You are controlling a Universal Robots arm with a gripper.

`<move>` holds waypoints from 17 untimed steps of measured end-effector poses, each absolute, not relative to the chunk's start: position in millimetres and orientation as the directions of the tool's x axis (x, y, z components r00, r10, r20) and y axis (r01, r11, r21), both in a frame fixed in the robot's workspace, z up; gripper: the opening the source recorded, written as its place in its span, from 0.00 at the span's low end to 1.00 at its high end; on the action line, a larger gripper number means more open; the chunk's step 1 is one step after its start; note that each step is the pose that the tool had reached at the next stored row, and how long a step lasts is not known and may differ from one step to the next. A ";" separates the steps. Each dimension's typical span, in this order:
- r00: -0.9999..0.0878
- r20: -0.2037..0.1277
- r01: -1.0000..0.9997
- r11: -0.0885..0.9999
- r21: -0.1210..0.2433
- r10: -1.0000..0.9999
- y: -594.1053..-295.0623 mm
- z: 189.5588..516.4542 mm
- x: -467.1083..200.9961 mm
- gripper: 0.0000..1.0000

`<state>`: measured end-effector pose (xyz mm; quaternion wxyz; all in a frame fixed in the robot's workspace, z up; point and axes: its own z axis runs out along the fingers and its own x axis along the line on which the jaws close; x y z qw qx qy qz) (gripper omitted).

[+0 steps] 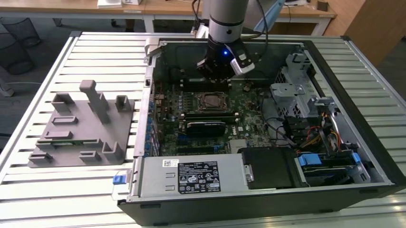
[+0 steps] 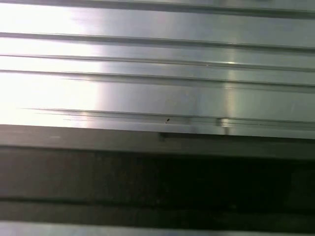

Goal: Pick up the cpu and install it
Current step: 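Install the first cpu locking lever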

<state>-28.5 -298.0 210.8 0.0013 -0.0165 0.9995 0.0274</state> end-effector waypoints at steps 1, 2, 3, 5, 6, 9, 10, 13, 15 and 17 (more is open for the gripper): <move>-0.999 -0.003 -0.033 0.998 0.055 -0.033 -298.0 211.6 -28.5 0.11; -0.999 -0.004 -0.033 0.998 0.055 -0.033 -298.0 211.5 -28.5 0.11; -0.999 -0.004 -0.033 0.998 0.055 -0.033 -298.6 211.6 -28.5 0.11; -0.999 -0.004 -0.033 0.998 0.055 -0.033 -299.7 211.5 -28.5 0.11; -0.999 -0.004 -0.033 0.998 0.055 -0.033 -300.1 211.5 -28.5 0.11; -0.999 -0.004 -0.033 0.998 0.057 -0.033 -302.2 211.4 -28.5 0.11; -0.999 -0.004 -0.033 0.998 0.057 -0.033 -303.0 211.4 -28.6 0.11; -0.999 -0.004 -0.033 0.998 0.057 -0.033 -305.0 211.4 -28.5 0.11; -0.999 -0.004 -0.033 0.998 0.057 -0.033 -306.5 211.4 -28.5 0.11; -0.999 -0.004 -0.033 0.998 0.057 -0.033 -308.1 211.4 -28.5 0.11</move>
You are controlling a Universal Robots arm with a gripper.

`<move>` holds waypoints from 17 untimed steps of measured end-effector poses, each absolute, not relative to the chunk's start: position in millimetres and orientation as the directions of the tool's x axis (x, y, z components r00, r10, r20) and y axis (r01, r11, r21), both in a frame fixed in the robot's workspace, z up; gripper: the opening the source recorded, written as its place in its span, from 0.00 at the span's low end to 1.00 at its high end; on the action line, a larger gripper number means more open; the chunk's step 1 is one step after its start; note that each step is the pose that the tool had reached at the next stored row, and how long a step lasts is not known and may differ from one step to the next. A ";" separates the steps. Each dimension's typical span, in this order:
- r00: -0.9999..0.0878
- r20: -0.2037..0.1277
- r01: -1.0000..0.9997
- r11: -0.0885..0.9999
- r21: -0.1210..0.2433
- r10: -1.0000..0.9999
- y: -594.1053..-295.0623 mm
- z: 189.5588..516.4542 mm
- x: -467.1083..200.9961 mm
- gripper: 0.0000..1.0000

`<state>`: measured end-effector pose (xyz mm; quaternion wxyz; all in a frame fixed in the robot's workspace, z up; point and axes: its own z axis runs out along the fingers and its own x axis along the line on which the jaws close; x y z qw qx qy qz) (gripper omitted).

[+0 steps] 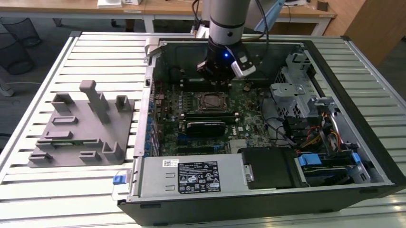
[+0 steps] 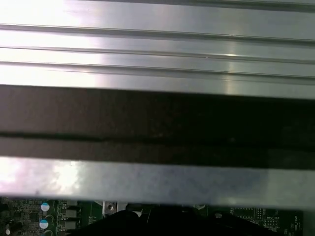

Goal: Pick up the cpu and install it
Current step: 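Install the first cpu locking lever, then install the second cpu locking lever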

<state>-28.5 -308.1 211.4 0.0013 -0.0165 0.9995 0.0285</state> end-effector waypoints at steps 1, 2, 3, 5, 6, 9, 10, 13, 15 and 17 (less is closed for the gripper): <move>-0.999 -0.004 -0.033 0.998 0.057 -0.033 -308.6 211.4 -28.5 0.11; -0.999 -0.004 -0.033 0.998 0.057 -0.033 -309.1 211.4 -28.5 0.11; -0.999 -0.004 -0.033 0.998 0.057 -0.033 -309.7 211.4 -28.5 0.11; -0.999 -0.004 -0.033 0.998 0.057 -0.033 -310.8 211.4 -28.5 0.11; -0.999 -0.004 -0.033 0.998 0.057 -0.033 -311.5 211.4 -28.5 0.11; -0.999 -0.004 -0.033 0.998 0.057 -0.033 -313.7 211.4 -28.5 0.11; -0.999 -0.004 -0.033 0.998 0.057 -0.033 -314.6 211.4 -28.5 0.11; -0.999 -0.004 -0.033 0.998 0.057 -0.033 -317.0 211.4 -28.5 0.11; -0.999 -0.004 -0.033 0.998 0.057 -0.033 -318.2 211.4 -28.5 0.11; -0.999 -0.004 -0.033 0.998 0.057 -0.033 -319.6 211.4 -28.5 0.11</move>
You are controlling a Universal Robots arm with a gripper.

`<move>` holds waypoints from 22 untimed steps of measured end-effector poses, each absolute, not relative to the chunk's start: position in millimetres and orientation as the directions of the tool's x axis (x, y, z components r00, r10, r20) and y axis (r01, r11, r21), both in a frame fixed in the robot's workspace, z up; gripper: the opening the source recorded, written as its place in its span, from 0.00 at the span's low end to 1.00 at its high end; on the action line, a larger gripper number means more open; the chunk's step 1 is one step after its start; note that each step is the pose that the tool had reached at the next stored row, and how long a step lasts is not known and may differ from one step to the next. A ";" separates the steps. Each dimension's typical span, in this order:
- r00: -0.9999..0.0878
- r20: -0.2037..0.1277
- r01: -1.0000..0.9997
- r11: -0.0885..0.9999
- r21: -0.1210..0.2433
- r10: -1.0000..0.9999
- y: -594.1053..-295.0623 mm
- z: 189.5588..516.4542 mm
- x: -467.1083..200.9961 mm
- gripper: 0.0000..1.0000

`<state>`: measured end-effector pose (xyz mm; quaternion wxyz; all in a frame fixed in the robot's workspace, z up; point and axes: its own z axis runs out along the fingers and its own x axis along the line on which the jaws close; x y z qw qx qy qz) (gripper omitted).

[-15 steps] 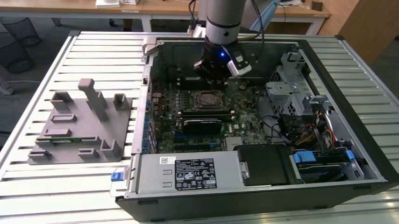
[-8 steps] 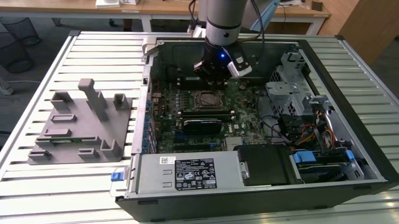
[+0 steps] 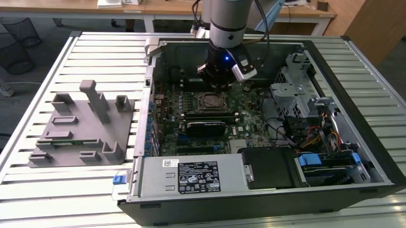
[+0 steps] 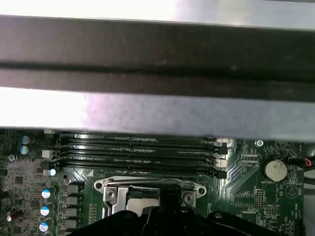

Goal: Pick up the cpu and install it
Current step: 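Install the second cpu locking lever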

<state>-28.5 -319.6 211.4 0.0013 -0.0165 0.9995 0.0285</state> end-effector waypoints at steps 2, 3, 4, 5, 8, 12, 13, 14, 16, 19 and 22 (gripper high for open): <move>-0.999 -0.004 -0.033 0.998 0.057 -0.033 -321.0 211.4 -28.5 0.11; -0.999 -0.004 -0.033 0.998 0.057 -0.033 -321.6 211.4 -28.5 0.11; -0.999 -0.004 -0.033 0.998 0.057 -0.033 -323.4 211.4 -28.5 0.11; -0.999 -0.004 -0.033 0.998 0.057 -0.033 -323.9 211.4 -28.5 0.11; -0.999 -0.004 -0.033 0.998 0.057 -0.033 -324.5 211.4 -28.6 0.11; -0.999 -0.004 -0.033 0.998 0.057 -0.033 -324.6 216.9 -28.5 0.11; -0.999 -0.004 -0.033 0.998 0.057 -0.033 -324.6 219.5 -28.5 0.11; -0.999 -0.004 -0.033 0.998 0.057 -0.033 -324.6 222.4 -28.5 0.11; -0.999 -0.004 -0.033 0.998 0.057 -0.033 -324.6 227.4 -28.5 0.11; -0.999 -0.004 -0.033 0.998 0.057 -0.033 -325.0 229.4 -28.5 0.11; -0.999 -0.003 -0.033 0.998 0.057 -0.033 -328.2 229.5 -28.5 0.11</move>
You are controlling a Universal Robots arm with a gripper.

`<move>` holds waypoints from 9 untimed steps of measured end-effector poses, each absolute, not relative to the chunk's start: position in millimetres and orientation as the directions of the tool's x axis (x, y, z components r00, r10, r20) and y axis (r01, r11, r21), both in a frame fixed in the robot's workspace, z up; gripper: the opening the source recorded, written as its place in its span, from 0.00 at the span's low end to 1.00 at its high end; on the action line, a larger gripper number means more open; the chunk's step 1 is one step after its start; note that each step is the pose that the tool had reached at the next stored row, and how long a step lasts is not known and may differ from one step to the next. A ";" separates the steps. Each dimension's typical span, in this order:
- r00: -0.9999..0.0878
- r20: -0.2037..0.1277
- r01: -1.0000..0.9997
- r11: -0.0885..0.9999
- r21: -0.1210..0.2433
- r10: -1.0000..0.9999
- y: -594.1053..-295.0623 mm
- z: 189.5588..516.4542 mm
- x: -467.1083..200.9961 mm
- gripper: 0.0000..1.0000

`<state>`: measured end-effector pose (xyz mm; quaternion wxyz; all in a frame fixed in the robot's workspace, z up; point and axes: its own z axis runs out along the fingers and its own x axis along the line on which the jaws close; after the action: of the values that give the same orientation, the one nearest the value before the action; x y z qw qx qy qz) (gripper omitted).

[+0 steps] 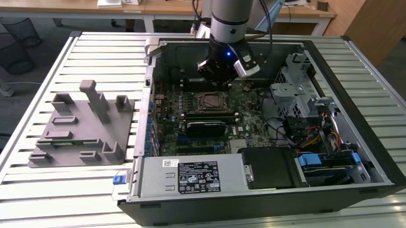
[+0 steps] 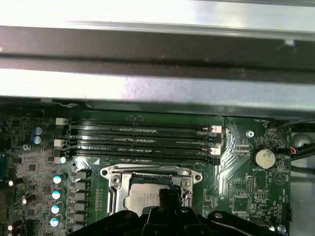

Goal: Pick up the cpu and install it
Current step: 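Install the second cpu locking lever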

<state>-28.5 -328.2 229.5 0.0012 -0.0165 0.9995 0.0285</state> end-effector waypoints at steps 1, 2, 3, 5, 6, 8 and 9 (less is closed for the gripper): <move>-0.999 -0.003 -0.033 0.998 0.057 -0.033 -330.0 229.5 -28.5 0.11; -0.999 -0.003 -0.033 0.998 0.057 -0.033 -331.9 229.5 -28.5 0.11; -0.999 -0.003 -0.033 0.998 0.057 -0.033 -334.1 229.4 -28.5 0.11; -0.999 -0.004 -0.033 0.998 0.057 -0.033 -337.7 229.4 -28.5 0.11; -0.999 -0.003 -0.033 0.998 0.057 -0.033 -339.5 229.4 -28.5 0.11; -0.999 -0.003 -0.033 0.998 0.057 -0.033 -342.7 229.4 -28.5 0.11; -0.999 -0.004 -0.033 0.998 0.057 -0.033 -344.2 229.4 -28.5 0.11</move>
<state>-28.5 -344.2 229.4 0.0013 -0.0165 0.9995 0.0285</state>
